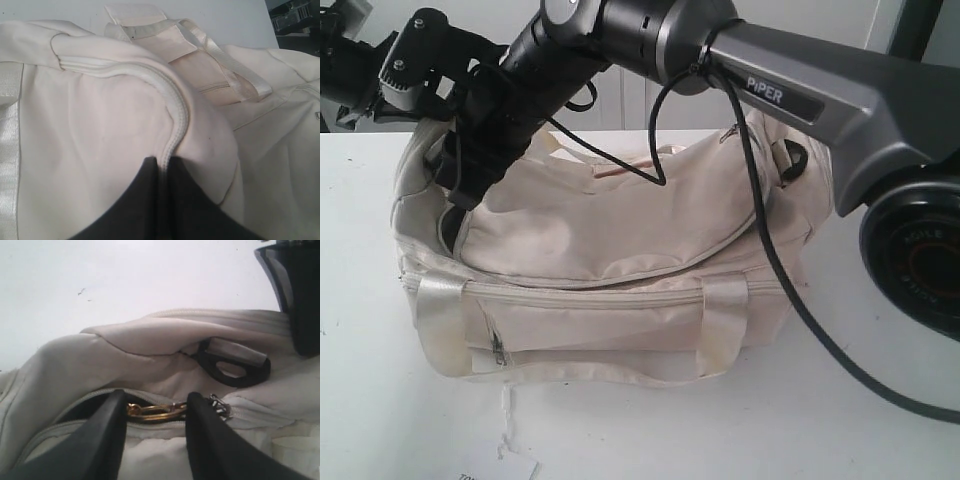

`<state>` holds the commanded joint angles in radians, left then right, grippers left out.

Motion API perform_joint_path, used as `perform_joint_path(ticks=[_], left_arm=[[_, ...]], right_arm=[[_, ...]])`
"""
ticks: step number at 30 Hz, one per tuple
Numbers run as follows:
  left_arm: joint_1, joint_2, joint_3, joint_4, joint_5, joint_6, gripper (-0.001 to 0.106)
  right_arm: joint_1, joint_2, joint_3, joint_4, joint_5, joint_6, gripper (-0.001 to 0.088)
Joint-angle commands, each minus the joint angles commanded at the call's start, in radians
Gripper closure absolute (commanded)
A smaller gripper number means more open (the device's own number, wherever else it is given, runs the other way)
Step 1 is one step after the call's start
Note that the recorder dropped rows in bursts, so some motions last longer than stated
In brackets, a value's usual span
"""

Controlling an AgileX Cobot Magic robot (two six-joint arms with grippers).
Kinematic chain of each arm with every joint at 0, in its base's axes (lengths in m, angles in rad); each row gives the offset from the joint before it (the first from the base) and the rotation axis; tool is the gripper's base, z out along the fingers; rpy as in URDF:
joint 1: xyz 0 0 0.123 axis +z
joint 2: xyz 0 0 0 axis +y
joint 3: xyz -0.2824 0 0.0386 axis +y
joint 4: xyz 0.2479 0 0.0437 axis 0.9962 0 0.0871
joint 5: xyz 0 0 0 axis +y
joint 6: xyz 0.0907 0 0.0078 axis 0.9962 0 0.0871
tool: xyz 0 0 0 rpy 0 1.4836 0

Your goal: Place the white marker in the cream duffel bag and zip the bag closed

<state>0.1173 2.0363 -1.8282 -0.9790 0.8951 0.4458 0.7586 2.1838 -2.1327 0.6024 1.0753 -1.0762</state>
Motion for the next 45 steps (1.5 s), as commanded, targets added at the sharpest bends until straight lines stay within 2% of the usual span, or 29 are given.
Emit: perform_joint_path(ticks=[6,11,16,19,25,30,33,35,38,40,44,45], left_arm=[[-0.001,0.0,0.0,0.0,-0.002,0.0,0.105],[0.001,0.0,0.0,0.0,0.025,0.007,0.105],[0.021,-0.002,0.0,0.008,0.058,0.026,0.105],[0.041,-0.002,0.0,0.015,0.111,0.026,0.105],[0.045,-0.022,0.0,0.063,0.16,0.021,0.105],[0.045,-0.048,0.0,0.11,0.191,-0.031,0.105],[0.045,-0.062,0.0,0.177,0.206,-0.054,0.095],[0.045,-0.062,0.0,0.203,0.206,-0.076,0.079],[0.045,-0.062,0.0,0.212,0.194,-0.073,0.048],[0.045,-0.065,0.0,0.212,0.163,-0.068,0.034],[0.048,-0.095,0.0,0.21,0.072,-0.045,0.033],[0.048,-0.112,0.0,0.2,0.054,0.0,0.033]], right_arm=[[0.0,0.0,0.0,0.0,0.069,-0.037,0.0868],[-0.013,0.0,0.0,-0.123,-0.036,-0.039,0.0868],[-0.075,-0.002,0.0,-0.148,-0.117,-0.039,0.0868],[-0.103,-0.012,0.0,-0.116,-0.107,-0.054,0.0868],[-0.113,-0.02,0.0,0.09,-0.108,-0.134,0.0868],[-0.112,-0.007,0.0,0.118,-0.109,-0.132,0.0868],[-0.114,-0.007,0.0,0.141,-0.104,-0.132,0.0868],[-0.114,-0.007,0.0,0.14,-0.093,-0.132,0.0868],[-0.114,-0.007,0.004,0.14,-0.095,-0.132,0.0868],[-0.114,-0.007,0.004,0.14,-0.095,-0.128,0.0868],[-0.111,-0.007,0.006,0.14,-0.093,-0.124,0.0868],[-0.107,-0.007,0.006,0.14,-0.093,-0.12,0.0868]])
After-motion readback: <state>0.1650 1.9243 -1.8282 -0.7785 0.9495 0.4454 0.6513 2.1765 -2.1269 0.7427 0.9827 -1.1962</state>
